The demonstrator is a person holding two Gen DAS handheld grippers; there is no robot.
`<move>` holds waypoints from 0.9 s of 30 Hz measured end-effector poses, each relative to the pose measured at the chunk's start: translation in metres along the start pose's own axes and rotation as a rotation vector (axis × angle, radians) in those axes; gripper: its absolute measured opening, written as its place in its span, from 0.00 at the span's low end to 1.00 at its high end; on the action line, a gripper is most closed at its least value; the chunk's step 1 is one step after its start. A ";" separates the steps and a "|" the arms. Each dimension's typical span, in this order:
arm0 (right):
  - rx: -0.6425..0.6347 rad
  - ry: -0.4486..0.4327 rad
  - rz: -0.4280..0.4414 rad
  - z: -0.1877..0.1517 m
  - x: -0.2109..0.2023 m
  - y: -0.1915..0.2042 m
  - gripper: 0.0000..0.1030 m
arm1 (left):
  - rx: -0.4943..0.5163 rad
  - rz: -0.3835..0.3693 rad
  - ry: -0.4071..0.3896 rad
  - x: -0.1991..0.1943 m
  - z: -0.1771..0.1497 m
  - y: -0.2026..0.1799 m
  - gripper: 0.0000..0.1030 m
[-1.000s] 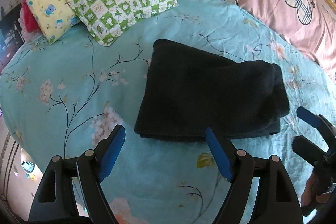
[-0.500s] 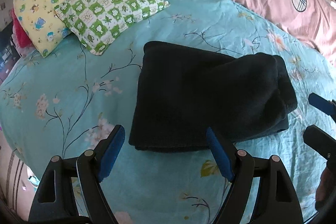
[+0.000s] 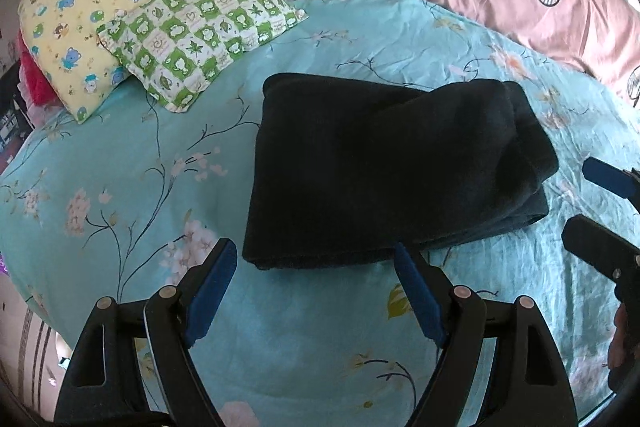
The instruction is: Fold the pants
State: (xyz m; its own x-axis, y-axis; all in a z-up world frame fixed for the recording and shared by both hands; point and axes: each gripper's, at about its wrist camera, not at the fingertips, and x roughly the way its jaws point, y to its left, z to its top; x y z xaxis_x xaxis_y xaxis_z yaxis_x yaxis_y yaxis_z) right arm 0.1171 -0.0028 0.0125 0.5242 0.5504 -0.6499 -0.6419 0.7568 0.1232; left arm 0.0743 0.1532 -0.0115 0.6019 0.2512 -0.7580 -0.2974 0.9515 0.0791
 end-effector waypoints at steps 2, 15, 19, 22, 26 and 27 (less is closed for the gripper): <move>0.003 0.005 0.002 -0.002 0.002 0.002 0.99 | 0.000 0.008 0.003 0.001 -0.002 0.000 0.79; 0.011 -0.038 0.026 -0.004 -0.004 0.008 0.99 | -0.011 0.017 -0.017 -0.013 -0.004 0.000 0.79; 0.008 -0.038 0.025 -0.002 -0.004 0.009 0.99 | -0.009 0.011 -0.024 -0.015 -0.001 -0.001 0.79; 0.010 -0.042 0.033 -0.001 -0.003 0.009 0.99 | -0.006 0.010 -0.032 -0.016 0.001 -0.003 0.79; 0.011 -0.045 0.034 0.003 0.000 0.006 0.99 | -0.006 0.005 -0.030 -0.014 0.005 -0.003 0.79; 0.015 -0.045 0.036 0.004 0.001 0.005 0.99 | -0.006 0.003 -0.030 -0.013 0.007 -0.003 0.79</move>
State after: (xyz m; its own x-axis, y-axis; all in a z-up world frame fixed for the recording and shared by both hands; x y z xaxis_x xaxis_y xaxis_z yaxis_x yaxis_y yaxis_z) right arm 0.1169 0.0032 0.0154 0.5261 0.5923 -0.6103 -0.6525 0.7414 0.1571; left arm 0.0724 0.1480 0.0024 0.6226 0.2596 -0.7382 -0.3040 0.9495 0.0774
